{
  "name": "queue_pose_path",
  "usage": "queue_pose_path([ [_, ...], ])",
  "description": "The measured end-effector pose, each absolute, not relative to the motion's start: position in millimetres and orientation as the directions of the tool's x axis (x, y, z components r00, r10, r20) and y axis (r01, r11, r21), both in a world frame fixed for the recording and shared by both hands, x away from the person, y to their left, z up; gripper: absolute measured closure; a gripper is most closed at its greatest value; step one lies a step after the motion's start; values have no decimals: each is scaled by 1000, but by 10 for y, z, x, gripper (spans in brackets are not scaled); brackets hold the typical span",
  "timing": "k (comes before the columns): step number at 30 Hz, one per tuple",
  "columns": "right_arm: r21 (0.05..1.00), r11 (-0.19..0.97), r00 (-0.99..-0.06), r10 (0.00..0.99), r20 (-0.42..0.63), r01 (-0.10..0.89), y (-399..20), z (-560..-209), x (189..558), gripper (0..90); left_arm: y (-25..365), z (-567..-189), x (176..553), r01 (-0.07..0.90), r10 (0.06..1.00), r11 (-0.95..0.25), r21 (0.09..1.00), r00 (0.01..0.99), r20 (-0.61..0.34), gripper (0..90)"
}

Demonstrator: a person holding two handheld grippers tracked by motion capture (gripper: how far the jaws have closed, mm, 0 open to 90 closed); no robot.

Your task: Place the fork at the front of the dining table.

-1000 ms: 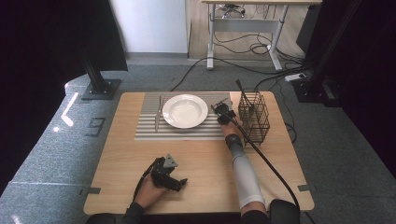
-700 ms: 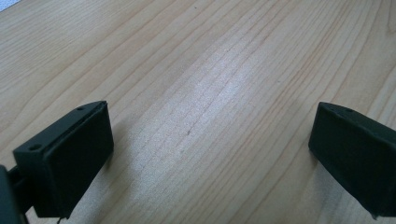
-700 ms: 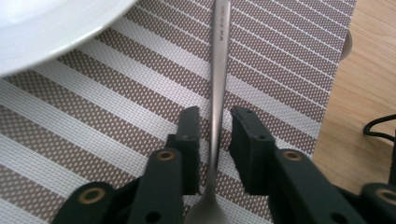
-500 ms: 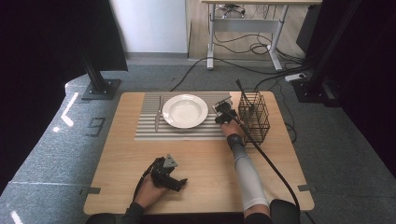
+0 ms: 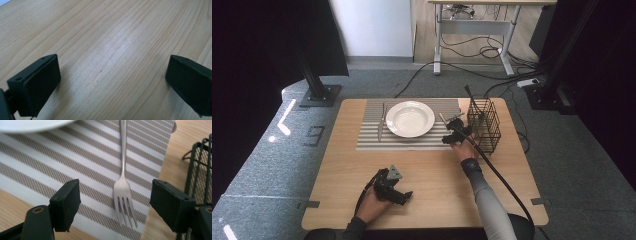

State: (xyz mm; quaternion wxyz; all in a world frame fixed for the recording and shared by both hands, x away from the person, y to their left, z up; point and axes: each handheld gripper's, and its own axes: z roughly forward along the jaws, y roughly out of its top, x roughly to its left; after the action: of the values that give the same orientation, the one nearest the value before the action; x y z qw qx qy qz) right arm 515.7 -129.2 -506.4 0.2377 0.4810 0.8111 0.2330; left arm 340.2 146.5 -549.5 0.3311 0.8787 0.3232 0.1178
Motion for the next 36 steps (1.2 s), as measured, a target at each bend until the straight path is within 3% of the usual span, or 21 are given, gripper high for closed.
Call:
queue_pose_path([
  [5, 574, 464, -429, 880, -206, 675, -1294, -5155, 5082, 268, 1465, -5496, 3402, 490, 647, -570, 659, 763, -8, 0],
  [14, 569, 419, -466, 882, -70, 707, -1305, -5228, 5060, 387, 1465, -5496, 3402, 490, 646, -570, 659, 763, -8, 0],
  [20, 601, 434, -546, 838, 5, 671, -1150, -5255, 5010, 368, 1465, -5496, 3402, 490, 646, -570, 659, 763, -8, 0],
  [25, 631, 421, -549, 836, 8, 651, -1170, -5156, 4975, 347, 1465, -5495, 3402, 490, 646, -571, 659, 764, -8, 0],
  [27, 642, 421, -541, 841, -12, 640, -1236, -5062, 4943, 401, 1465, -5495, 3402, 490, 646, -571, 659, 763, -8, 0],
  [28, 645, 433, -536, 843, -43, 630, -1303, -4989, 4890, 526, 1465, -5495, 3402, 490, 646, -571, 659, 763, -8, 0],
  [30, 646, 446, -541, 839, -61, 619, -1355, -4962, 4830, 621, 1465, -5495, 3402, 490, 646, -571, 659, 763, -9, 0],
  [36, 634, 478, -567, 820, -75, 608, -1359, -5077, 4798, 727, 1463, -5496, 3403, 492, 649, -568, 659, 761, -9, 0],
])
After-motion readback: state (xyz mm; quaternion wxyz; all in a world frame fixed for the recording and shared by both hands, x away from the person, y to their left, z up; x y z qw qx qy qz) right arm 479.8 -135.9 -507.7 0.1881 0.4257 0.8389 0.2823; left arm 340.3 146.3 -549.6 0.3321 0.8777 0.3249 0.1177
